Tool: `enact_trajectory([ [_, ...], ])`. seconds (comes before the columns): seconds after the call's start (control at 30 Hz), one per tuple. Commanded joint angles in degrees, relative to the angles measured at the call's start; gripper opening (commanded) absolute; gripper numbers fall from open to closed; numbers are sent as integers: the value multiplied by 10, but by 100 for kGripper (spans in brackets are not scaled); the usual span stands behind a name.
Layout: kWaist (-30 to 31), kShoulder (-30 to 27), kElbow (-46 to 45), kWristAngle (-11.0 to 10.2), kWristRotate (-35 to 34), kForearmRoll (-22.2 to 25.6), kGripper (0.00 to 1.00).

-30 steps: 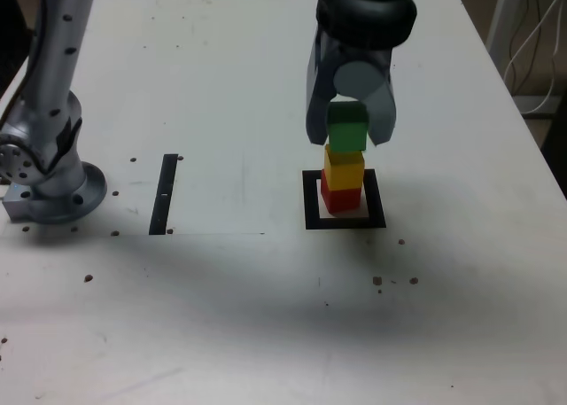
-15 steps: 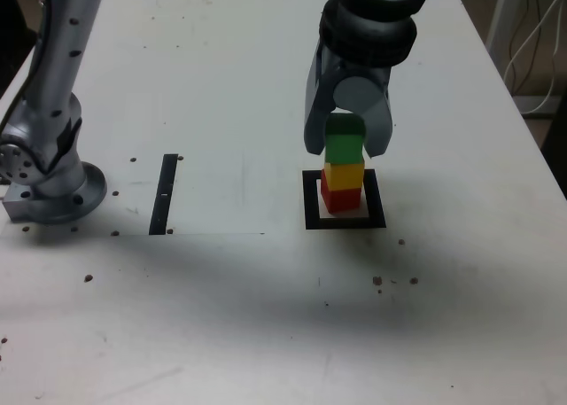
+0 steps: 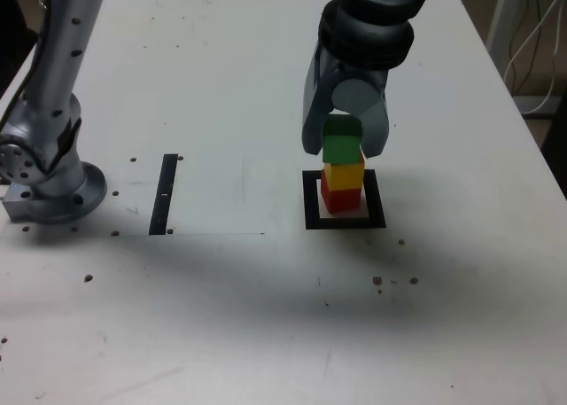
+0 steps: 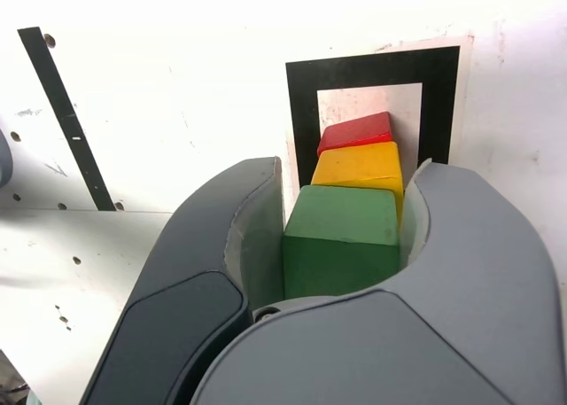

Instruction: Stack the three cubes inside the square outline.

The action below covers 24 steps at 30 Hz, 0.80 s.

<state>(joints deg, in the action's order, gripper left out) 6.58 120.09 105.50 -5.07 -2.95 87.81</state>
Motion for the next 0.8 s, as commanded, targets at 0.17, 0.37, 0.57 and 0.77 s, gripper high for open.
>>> enact_trajectory([
  [0.17, -1, 6, -3, 7, 5, -6, 65],
  [0.37, -1, 2, -10, 5, 8, -13, 97],
  [0.57, -1, -7, -8, -4, 8, -13, 99],
  [0.77, -1, -36, -7, -18, 15, -8, 99],
])
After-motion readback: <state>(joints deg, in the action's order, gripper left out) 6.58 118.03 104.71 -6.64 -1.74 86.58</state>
